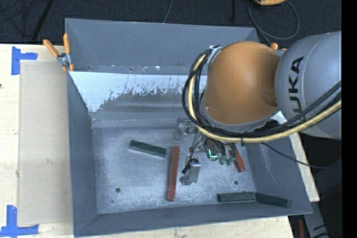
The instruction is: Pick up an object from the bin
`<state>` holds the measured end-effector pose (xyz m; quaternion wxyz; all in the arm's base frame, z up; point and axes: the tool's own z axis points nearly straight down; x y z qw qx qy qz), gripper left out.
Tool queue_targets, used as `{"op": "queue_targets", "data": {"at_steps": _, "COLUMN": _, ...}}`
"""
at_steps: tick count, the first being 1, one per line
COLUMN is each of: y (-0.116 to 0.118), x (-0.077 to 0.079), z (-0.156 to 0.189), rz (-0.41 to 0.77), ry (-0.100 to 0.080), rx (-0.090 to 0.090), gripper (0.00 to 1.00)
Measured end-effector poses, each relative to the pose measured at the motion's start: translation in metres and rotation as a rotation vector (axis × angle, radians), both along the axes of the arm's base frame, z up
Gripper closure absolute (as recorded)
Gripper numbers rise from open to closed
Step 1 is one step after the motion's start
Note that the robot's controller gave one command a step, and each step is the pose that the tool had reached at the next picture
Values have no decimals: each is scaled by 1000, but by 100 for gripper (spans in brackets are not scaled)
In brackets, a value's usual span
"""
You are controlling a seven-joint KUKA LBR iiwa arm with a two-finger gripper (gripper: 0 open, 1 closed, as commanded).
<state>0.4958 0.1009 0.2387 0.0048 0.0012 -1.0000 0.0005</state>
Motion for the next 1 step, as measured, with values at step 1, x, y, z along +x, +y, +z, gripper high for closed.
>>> {"op": "queue_targets", "data": {"at_steps": 1, "y": -2, "x": 70, "z": -174, "rz": -44, "ry": -3, "rx": 0, "gripper": 0}}
